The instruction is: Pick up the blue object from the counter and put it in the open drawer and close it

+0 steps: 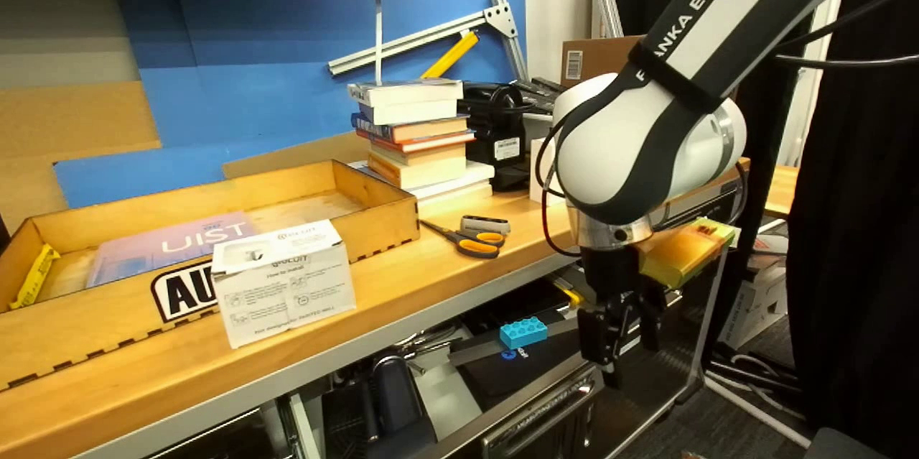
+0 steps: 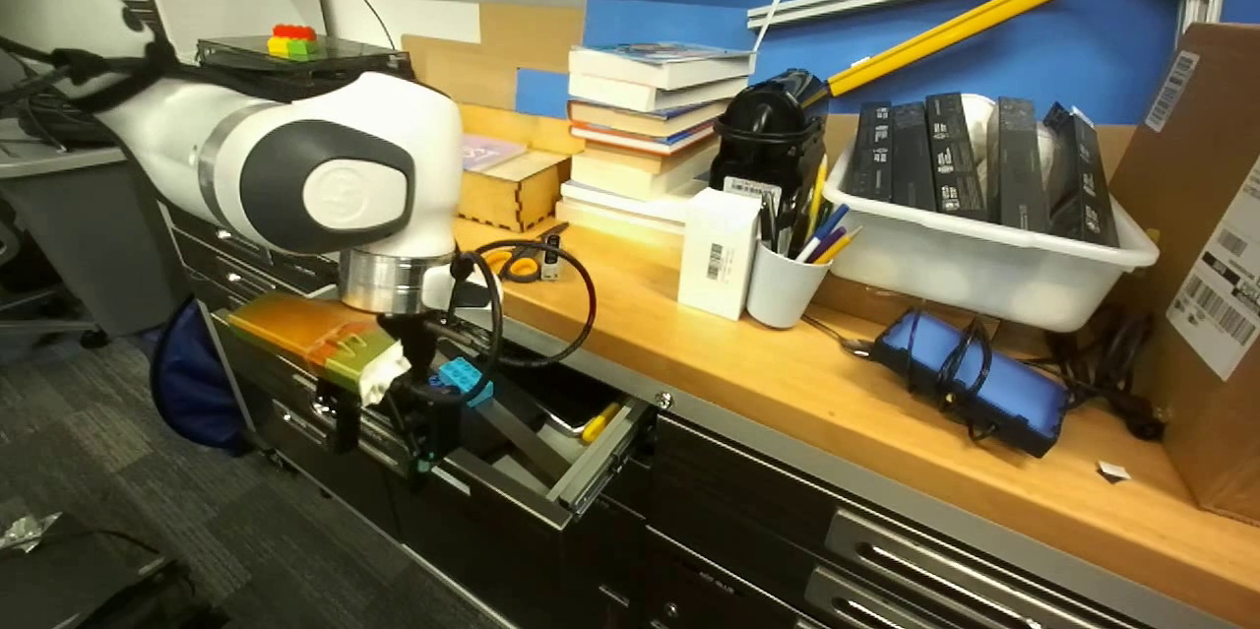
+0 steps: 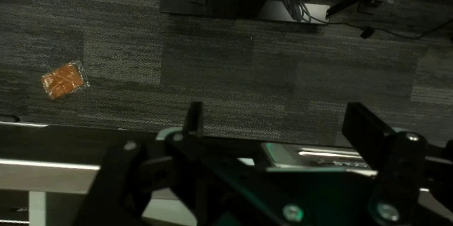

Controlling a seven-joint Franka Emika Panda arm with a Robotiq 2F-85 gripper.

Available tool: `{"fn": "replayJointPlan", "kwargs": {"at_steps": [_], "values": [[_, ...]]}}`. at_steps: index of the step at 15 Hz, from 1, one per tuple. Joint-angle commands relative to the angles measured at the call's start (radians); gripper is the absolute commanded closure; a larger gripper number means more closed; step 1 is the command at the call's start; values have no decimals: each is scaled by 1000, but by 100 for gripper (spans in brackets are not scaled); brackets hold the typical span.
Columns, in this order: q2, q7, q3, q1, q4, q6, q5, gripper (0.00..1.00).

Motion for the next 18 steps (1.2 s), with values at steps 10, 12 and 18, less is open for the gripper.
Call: {"fn": "replayJointPlan", "kwargs": {"at_steps": [10,12,18], "values": [[263,204,14,23,251,329,-9,0],[295,234,4,38,302,340,-42,0],[217,209,10,34,244,351,-48,0]]}}
